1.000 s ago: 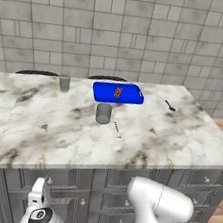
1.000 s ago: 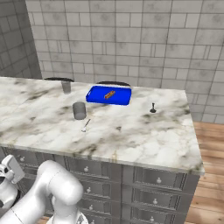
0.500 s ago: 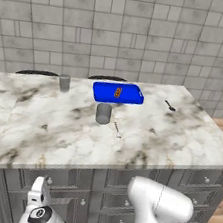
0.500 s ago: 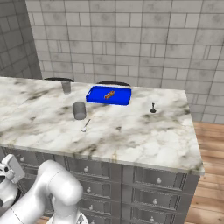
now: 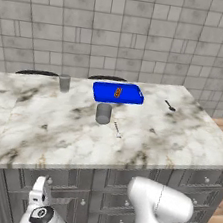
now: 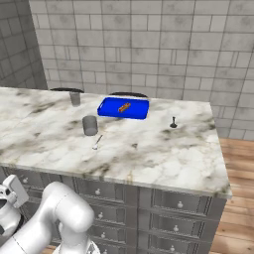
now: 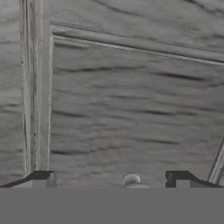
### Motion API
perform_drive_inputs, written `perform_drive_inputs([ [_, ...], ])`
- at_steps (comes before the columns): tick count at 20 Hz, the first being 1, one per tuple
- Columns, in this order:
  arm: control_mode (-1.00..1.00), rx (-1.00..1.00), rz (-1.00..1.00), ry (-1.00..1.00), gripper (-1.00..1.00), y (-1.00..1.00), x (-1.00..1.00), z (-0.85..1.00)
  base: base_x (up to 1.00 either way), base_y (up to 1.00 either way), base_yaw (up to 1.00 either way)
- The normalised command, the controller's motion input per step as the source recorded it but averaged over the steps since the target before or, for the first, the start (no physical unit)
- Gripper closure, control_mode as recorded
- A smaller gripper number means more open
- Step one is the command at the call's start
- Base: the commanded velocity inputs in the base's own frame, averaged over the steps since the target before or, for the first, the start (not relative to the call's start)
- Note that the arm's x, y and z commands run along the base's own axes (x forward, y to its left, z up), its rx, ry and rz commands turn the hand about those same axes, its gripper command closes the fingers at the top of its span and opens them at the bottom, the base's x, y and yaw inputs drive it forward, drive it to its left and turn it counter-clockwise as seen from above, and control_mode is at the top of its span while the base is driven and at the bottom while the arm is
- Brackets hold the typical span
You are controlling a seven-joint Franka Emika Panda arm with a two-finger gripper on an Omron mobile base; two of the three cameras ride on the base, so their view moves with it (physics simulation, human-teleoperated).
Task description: Take the tongs from the drawer on the left and place them on the dining counter next to the tray containing the hot dog.
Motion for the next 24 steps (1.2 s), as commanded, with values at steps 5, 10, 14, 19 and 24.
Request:
perform_drive_inputs([
  [5, -1.0, 0.0, 0.0, 0.0, -1.0, 0.0, 0.0, 0.0, 0.0, 0.0, 0.0],
  [10, -1.0, 0.0, 0.0, 0.0, -1.0, 0.0, 0.0, 0.04, 0.0, 0.0, 0.0],
  [14, -1.0, 0.0, 0.0, 0.0, -1.0, 0.0, 0.0, 0.07, 0.0, 0.0, 0.0],
  [19, -1.0, 0.0, 0.0, -0.01, -1.0, 0.0, 0.0, 0.04, 0.0, 0.0, 0.0],
  [24, -1.0, 0.0, 0.0, 0.0, -1.0, 0.0, 0.0, 0.0, 0.0, 0.0, 0.0],
])
